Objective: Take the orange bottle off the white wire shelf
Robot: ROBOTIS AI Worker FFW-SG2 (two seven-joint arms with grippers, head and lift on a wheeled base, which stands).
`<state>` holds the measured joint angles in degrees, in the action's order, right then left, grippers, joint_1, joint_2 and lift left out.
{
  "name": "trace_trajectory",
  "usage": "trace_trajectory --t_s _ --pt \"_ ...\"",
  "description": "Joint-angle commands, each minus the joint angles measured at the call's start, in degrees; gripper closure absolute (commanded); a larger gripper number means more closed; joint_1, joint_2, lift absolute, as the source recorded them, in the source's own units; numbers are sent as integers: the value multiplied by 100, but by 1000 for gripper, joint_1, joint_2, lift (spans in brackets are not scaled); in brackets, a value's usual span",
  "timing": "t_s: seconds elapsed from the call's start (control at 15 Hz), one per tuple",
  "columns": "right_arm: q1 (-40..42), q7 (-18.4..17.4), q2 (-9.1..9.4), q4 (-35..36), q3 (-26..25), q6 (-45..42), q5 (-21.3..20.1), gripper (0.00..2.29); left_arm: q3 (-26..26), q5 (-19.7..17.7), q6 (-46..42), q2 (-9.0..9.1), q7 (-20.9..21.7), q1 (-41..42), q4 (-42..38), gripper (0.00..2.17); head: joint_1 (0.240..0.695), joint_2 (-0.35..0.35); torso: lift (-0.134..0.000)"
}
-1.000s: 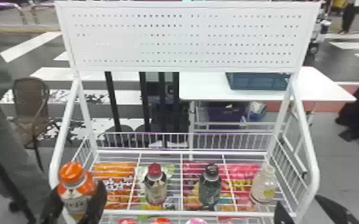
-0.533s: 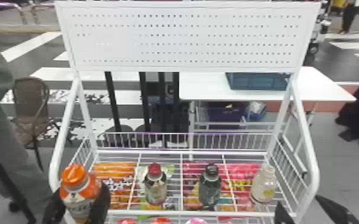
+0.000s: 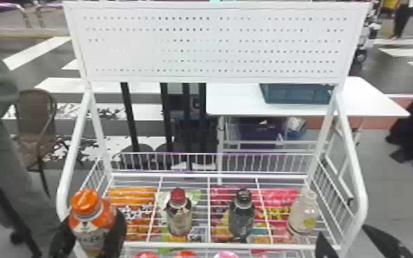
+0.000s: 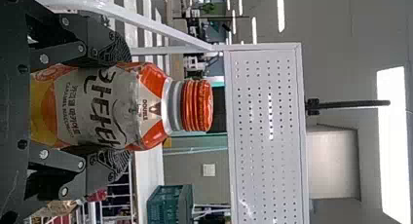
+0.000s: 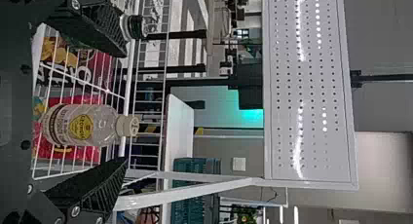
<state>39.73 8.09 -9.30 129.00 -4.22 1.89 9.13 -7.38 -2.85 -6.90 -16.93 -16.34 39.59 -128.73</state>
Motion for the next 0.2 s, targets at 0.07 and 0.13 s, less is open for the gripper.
trace_trajectory --t_s 0.07,0.13 --pt "0 0 8 2 -9 0 10 144 0 21 18 5 8 -21 23 643 499 0 0" --pt "0 0 8 2 -9 0 10 144 0 30 18 5 8 -39 32 643 499 0 0"
